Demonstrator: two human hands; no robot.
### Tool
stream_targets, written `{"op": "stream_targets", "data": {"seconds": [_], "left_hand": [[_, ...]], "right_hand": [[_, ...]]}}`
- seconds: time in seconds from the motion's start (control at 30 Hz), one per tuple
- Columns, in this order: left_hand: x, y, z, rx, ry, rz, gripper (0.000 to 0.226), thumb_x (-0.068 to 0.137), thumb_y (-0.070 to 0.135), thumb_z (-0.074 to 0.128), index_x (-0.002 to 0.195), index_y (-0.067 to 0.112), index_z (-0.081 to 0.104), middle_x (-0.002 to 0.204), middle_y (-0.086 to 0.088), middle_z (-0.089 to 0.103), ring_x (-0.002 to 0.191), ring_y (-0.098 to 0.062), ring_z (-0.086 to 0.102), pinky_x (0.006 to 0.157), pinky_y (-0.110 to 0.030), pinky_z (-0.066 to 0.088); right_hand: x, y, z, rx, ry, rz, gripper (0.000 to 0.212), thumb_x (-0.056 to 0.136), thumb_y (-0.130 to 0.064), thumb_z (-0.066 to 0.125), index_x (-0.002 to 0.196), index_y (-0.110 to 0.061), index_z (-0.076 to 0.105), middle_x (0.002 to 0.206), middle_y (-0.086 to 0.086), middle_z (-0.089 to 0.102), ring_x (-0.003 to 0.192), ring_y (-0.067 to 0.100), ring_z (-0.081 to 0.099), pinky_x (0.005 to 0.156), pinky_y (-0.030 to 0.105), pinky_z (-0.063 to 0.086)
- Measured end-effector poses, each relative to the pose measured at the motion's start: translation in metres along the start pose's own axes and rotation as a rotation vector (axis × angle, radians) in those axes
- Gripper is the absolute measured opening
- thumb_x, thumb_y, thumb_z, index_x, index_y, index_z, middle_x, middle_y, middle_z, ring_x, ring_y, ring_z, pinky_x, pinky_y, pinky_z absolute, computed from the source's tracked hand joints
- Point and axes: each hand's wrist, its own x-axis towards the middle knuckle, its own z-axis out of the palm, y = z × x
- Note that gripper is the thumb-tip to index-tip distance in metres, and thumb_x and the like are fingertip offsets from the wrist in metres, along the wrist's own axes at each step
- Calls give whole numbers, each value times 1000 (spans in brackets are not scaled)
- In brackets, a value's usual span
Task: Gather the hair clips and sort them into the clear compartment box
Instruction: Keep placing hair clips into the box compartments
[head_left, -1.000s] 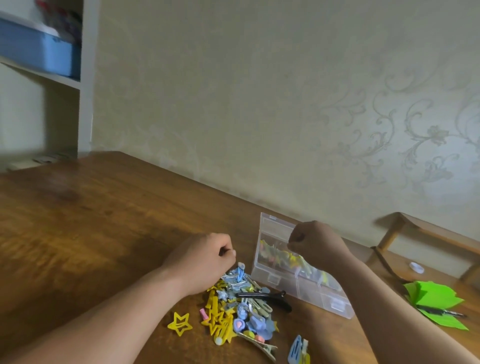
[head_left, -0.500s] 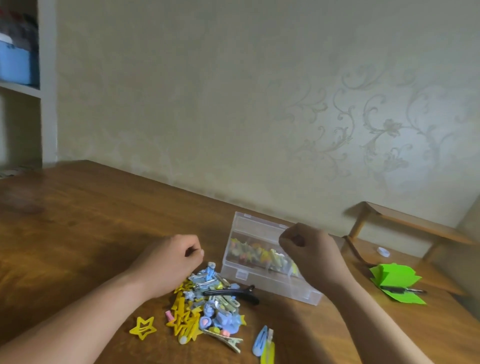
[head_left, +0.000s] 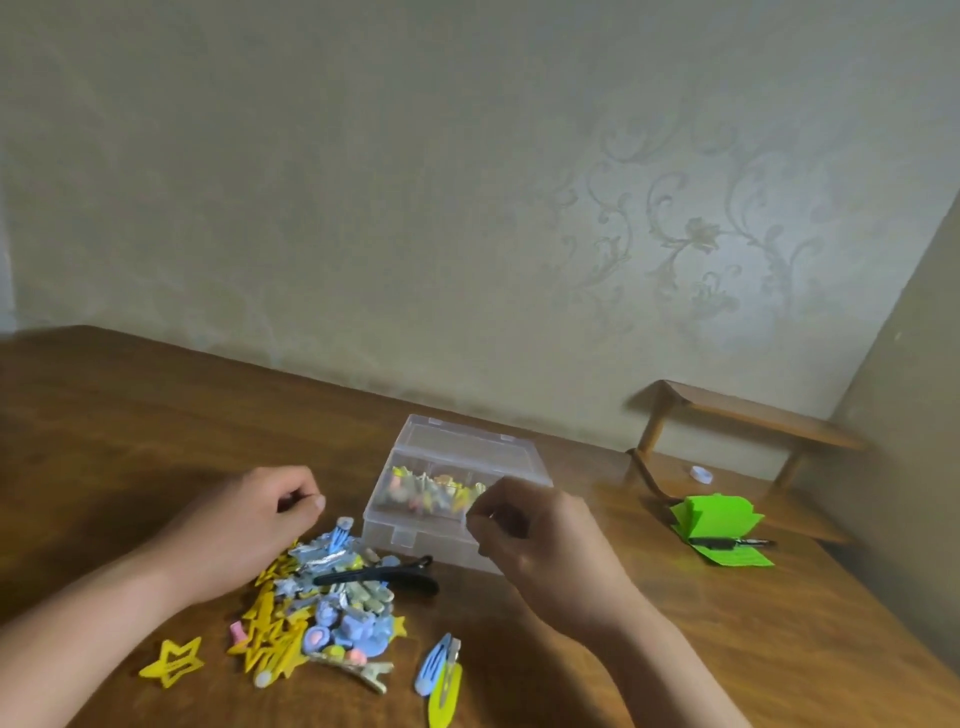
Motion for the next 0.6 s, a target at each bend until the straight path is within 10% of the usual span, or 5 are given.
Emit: {"op": "stream_targets", "data": {"seconds": [0.2, 0.6], "left_hand": [[1, -2, 1, 17, 51, 22, 21, 99, 39, 68, 84, 25, 71, 77, 13, 72, 74, -4, 65, 63, -26, 44], [2, 1, -2, -16, 3, 34, 22, 102, 38, 63, 86, 27, 73, 81, 15, 71, 78, -6, 63, 64, -29, 41]], "right_hand": [[-1, -10, -7, -28, -242, 1, 12, 96, -32, 73, 86, -25, 76, 76, -7, 77, 60, 6, 66, 71, 38, 60], [-5, -18, -6, -98, -674, -36, 14, 93, -43, 79, 106, -43, 75, 95, -9, 73, 88, 12, 67, 84, 43, 57]]}}
